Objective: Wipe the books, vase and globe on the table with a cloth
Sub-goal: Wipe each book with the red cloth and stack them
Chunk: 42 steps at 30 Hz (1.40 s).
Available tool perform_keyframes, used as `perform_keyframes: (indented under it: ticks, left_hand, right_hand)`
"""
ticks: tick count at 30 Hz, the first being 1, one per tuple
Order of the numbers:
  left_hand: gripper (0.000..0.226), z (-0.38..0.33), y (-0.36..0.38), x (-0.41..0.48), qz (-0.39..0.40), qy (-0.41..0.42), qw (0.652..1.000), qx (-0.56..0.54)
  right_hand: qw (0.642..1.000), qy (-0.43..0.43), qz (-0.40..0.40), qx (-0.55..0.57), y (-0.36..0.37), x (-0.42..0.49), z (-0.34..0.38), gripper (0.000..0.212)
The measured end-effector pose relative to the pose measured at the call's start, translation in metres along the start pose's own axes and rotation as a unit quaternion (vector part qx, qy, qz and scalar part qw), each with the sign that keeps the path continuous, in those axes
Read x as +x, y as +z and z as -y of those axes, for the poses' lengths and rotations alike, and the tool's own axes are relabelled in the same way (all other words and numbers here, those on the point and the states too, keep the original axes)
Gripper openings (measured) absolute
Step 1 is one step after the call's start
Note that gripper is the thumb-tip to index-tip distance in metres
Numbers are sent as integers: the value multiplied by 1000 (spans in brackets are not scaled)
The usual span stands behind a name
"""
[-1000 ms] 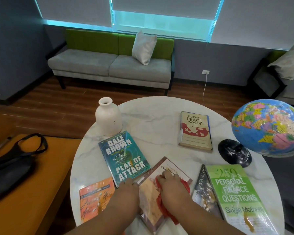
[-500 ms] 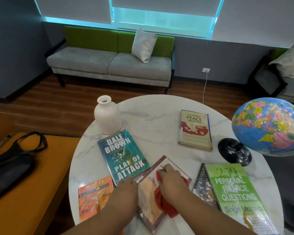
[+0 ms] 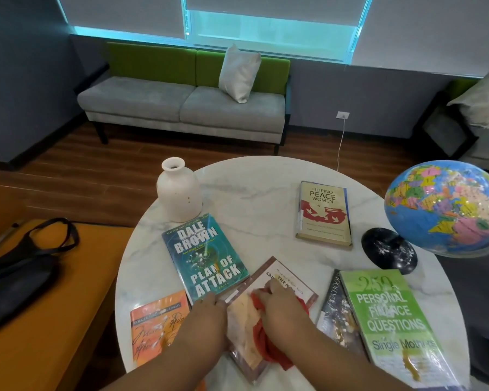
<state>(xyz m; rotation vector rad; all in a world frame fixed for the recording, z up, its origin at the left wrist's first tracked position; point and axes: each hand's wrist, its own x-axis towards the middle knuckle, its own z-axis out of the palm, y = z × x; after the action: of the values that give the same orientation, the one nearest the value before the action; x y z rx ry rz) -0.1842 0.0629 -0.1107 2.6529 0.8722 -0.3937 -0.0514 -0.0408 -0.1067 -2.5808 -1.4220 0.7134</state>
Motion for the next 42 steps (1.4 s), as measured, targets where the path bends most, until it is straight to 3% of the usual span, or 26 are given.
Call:
perform_keyframes:
  ticks: [2,6,9,11,15,17,19,21,24,29,33,35,38,42]
  left_hand:
    - [52,2,0,-1,-13,4,1000,-19]
    - [42,9,0,-3,-32,-6,997,-69]
    - [35,9,-4,-2,-49,-1,995,-84]
    - [32,9,-7,-1,-48,3,995,-89]
    - [35,13,-6,-3,-33,8,996,-80]
    - [35,13,-9,-5,-33,13,996,-80]
    - [34,12,-10,-7,-35,14,996,-80]
    - [36,9,-9,-9,-25,5,997,-74]
    - [42,5,-3,-12,-11,-3,1000,-26]
    - [47,1,-3,-9,-9,-5,1000,23]
    - [47,0,-4,-7,-2,-6,999,39]
    - [46,1,-3,-6,-1,-6,999,43]
    - [45,0,-3,-5,-3,-3,999,50]
    - [44,0,-4,-7,0,1,999,46]
  right_hand:
    - [998,-36,18,-52,6,-11,6,59]
    - [997,-70,23,-17,6,-17,8,36]
    - [997,-46,7,-67,8,-5,13,59]
    - [991,-71,38,-106,14,-3,22,72]
    - [979,-164,62,-108,11,-14,19,49]
    - [989,-115,47,-84,4,-14,12,45]
    - [991,-83,32,-105,3,-13,10,57]
    - [985,-112,51,-125,11,-19,12,63]
    - [980,-154,66,-105,23,-33,3,54]
    - [997,17,-17,-70,8,-34,-35,66]
    - [999,-20,15,-38,4,-38,-37,51]
    - [999,21,-8,-24,-4,-33,-45,44]
    - [993,75,-20,-87,-15,-21,-50,51]
    - [998,19,14,-58,-10,-17,-48,44]
